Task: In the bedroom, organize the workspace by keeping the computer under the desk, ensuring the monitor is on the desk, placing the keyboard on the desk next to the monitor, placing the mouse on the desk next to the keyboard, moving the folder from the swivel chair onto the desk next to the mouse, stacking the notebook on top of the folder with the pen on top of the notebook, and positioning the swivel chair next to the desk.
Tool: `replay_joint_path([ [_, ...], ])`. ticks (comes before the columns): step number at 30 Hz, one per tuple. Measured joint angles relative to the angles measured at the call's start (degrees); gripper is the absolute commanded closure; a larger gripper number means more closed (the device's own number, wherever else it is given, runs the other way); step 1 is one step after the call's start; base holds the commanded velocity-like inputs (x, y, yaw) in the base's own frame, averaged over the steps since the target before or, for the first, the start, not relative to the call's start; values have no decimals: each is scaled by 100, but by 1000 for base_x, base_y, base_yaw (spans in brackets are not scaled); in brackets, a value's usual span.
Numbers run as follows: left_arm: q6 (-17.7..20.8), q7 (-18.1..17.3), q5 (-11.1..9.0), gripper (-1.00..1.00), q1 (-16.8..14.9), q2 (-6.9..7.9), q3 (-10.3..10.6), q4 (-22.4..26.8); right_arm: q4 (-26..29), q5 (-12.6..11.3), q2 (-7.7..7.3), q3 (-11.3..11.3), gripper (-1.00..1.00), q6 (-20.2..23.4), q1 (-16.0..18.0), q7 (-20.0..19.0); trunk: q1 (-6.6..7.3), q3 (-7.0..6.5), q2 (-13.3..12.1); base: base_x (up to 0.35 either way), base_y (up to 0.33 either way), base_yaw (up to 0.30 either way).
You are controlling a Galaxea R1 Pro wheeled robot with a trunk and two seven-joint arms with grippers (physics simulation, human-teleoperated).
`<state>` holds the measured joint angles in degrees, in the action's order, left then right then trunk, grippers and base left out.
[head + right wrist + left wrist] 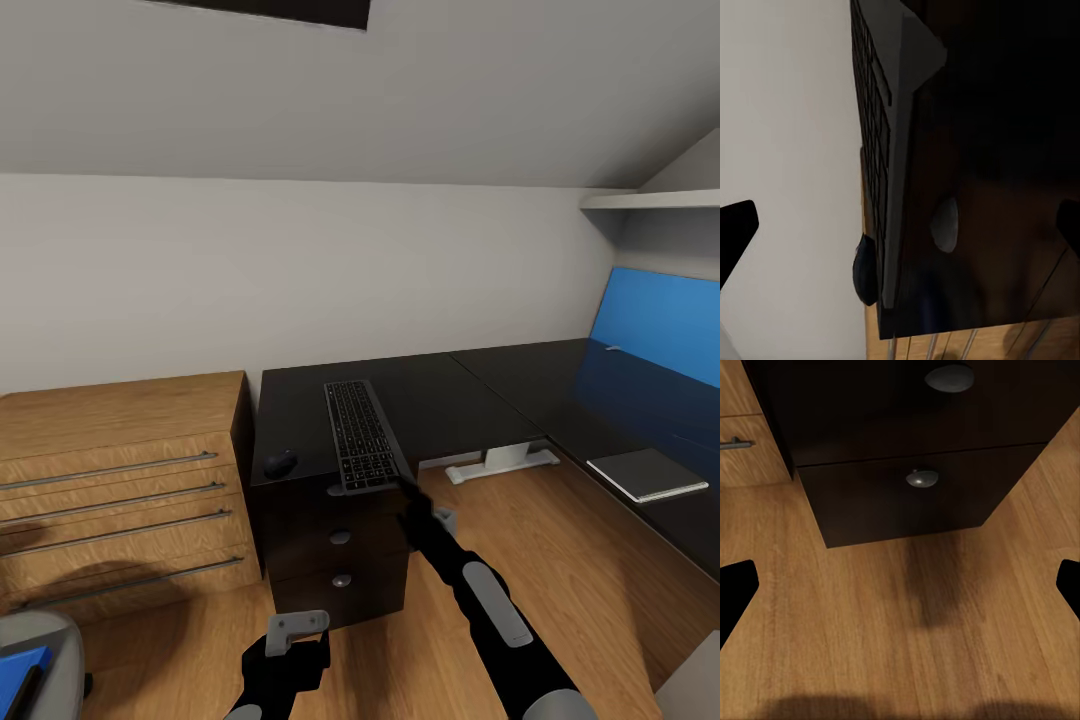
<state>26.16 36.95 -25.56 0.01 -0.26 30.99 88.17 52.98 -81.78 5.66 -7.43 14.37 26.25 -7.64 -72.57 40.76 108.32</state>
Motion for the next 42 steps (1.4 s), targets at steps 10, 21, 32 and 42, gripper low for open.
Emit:
replay_joint_path([
  [10,0,0,-3,-100,0,0,0,-1,16,-1,-235,438,-100,7,0,-6,0,0,0,0,0,0],
  [21,-2,0,5,-100,0,0,0,-52,20,8,-449,871,-100,-12,4,-15,0,0,0,0,0,0],
  [32,-18,8,20,-100,0,-21,10,-190,13,12,-522,1146,-100,-45,8,-9,0,0,0,0,0,0],
  [42,-26,10,22,-100,0,-10,17,-201,-20,33,-521,1312,-100,-192,9,155,109,-89,-199,0,0,0],
])
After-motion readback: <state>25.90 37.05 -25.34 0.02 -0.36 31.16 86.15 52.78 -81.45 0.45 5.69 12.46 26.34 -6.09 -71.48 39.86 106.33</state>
